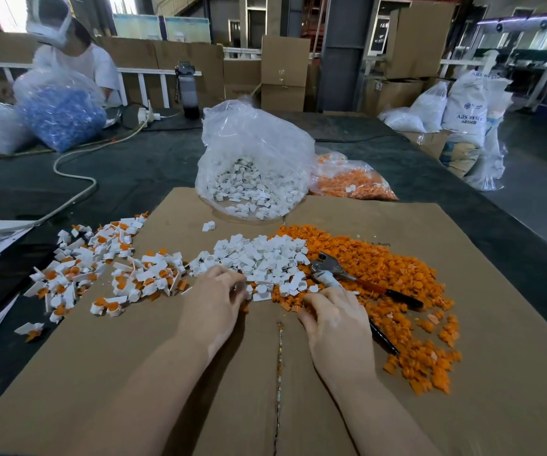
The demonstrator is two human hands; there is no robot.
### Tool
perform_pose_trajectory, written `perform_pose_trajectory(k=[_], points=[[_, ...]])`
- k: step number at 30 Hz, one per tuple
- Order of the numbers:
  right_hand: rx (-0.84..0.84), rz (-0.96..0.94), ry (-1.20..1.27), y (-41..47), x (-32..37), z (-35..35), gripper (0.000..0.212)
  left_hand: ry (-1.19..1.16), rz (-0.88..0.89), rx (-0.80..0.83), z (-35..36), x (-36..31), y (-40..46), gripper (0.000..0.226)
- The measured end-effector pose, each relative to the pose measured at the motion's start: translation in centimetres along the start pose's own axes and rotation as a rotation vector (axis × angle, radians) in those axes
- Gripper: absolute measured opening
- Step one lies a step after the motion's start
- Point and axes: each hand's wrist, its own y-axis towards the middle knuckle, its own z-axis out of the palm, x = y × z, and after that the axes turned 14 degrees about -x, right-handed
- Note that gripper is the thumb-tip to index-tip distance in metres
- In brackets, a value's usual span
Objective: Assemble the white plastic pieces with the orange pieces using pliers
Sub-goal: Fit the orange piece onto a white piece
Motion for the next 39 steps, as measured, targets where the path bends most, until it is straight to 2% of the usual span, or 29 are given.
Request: perform_pose_trajectory(k=[3, 8, 14, 18, 22, 24, 26, 30, 34, 36, 39], points=[[0.008, -0.001, -0.04, 0.0, 0.0, 0.2, 0.017, -0.022, -0.025, 0.015, 0.0, -0.3, 0.0, 0.013], [-0.021, 0.02, -0.087, -0.2, -0.1, 0.5, 0.027, -0.017, -0.064, 0.05, 0.0, -0.4, 0.2, 0.032], [-0.031, 0.019, -0.042, -0.2, -0.1, 0.5, 0.024, -0.065, -0.133, 0.068, -0.3, -0.6, 0.6, 0.023], [-0.044, 0.05, 0.021, -0.2, -0.1, 0.2, 0.013, -0.078, -0.113, 0.045, -0.6, -1.0, 0.1, 0.014], [-0.089, 0.064, 0.104, -0.1, -0.1, -0.1, 0.017, -0.12, -0.027, -0.042, -1.0, -2.0, -0.4, 0.013], [-0.085, 0.113, 0.15, 0.0, -0.1, -0.2, 0.019, -0.246, -0.064, -0.009, -0.9, -3.1, -0.4, 0.015], [-0.065, 0.164, 0.197, 0.0, -0.1, -0.4, 0.016, -0.386, -0.131, 0.095, -0.6, -4.3, -0.7, 0.008], [-0.088, 0.136, 0.222, 0.1, -0.1, -0.5, 0.017, -0.58, -0.218, 0.266, 0.4, -5.6, -1.9, 0.005], [-0.092, 0.167, 0.235, 0.1, -0.1, -0.6, 0.018, -0.612, -0.264, 0.259, 0.9, -5.5, -2.7, 0.005], [-0.063, 0.193, 0.25, 0.0, -0.1, -0.5, 0.013, -0.622, -0.262, 0.261, 1.0, -5.3, -2.8, 0.009], [-0.054, 0.214, 0.267, -0.1, -0.2, -0.5, 0.003, -0.612, -0.232, 0.199, 1.0, -5.2, -3.1, 0.004]])
